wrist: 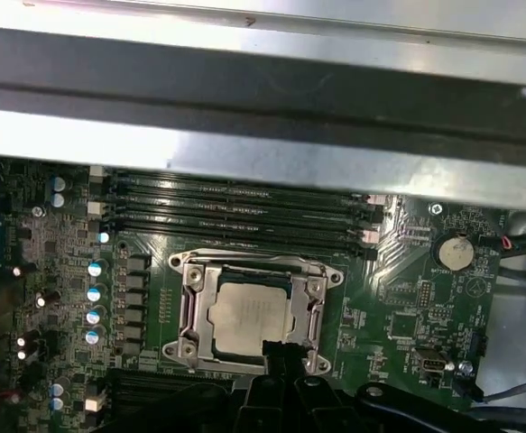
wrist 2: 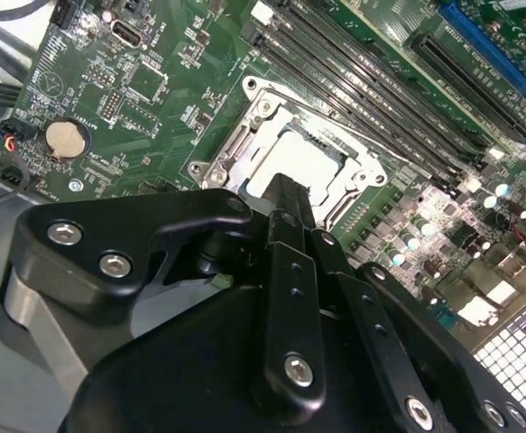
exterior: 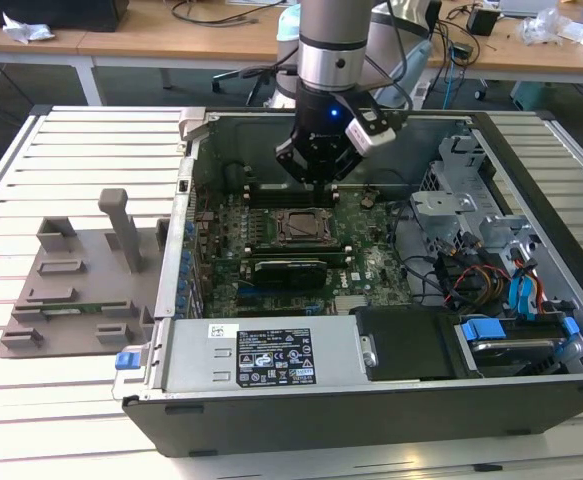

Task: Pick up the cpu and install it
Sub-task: 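Install the second cpu locking lever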

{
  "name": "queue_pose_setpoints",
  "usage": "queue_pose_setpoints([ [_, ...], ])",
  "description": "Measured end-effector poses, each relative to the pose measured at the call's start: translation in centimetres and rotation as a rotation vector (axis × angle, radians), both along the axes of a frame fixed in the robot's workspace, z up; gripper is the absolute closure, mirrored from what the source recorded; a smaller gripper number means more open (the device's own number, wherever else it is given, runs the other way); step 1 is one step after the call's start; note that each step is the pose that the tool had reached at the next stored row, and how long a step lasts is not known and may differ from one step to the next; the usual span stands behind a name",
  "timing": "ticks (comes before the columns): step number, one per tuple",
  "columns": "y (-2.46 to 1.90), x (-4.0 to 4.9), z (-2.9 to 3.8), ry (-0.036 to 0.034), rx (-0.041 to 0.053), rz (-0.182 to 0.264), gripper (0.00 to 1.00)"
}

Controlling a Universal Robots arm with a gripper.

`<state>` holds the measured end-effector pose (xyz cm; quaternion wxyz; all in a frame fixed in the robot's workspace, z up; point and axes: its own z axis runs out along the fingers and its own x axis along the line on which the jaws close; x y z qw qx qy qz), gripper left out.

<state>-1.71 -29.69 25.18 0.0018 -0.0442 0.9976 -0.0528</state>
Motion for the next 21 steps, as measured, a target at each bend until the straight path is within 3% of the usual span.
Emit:
queue_pose_setpoints([
  [3, -0.86, -0.07, -0.02, 0.0, 0.043, 0.0, 0.89],
  [6, -1.62, -0.11, -0.03, -0.0001, 0.0754, 0.0, 0.89],
  [8, -2.44, -0.14, -0.05, 0.0, 0.0978, 0.0, 0.89],
  [11, -3.19, -0.18, -0.07, -0.0001, 0.1073, 0.0, 0.89],
  [21, -4.69, -0.2, -0.21, 0.0, 0.1075, 0.0, 0.89],
])
